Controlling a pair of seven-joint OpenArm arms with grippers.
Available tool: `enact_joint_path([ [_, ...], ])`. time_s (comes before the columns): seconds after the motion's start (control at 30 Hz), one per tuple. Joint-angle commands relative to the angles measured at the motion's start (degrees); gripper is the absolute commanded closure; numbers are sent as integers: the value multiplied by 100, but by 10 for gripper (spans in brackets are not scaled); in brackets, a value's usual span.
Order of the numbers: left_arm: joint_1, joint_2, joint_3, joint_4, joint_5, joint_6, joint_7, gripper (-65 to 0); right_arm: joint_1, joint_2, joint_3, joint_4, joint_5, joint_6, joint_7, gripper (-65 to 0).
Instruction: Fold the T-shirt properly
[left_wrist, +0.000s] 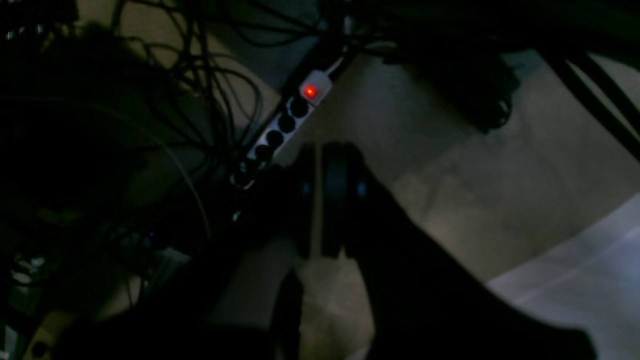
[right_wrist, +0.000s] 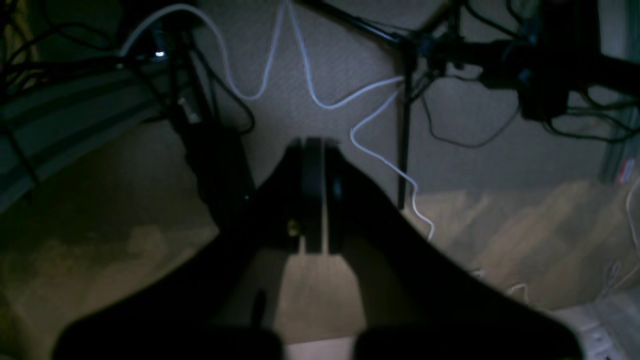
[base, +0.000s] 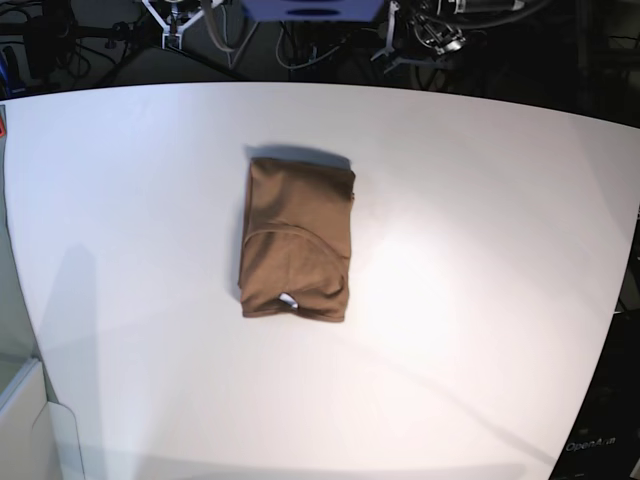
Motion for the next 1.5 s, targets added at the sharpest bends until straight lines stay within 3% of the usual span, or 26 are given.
enact_joint_path([
  [0.0,-19,10,69,2,92,-17,-30,-31,-32,43,-54,10,1,-19,47,-3],
  [0.23,-19,46,737,2,470,-9,-223,-31,-14,87,-247,18,1,-19,47,-3],
  [0.37,-28,46,1106,-42,619,642,-215,-32,91,79,-309,10,1,-19,47,-4],
  [0.43,-28,46,1203,-42,593,765,-215,-32,91,79,-309,10,1,-19,47,-4],
  [0.67,7,46,1194,-51,584,809,-197,-32,91,166,-318,18,1,-1,65,-3],
  [0.8,16,133,1194,-60,267,800,-188,-32,91,272,-291,1,1,289,240,-4],
  [1.47,-19,125,1203,-323,-111,818,-215,-32,65,281,-318,-8,1,315,240,-4],
])
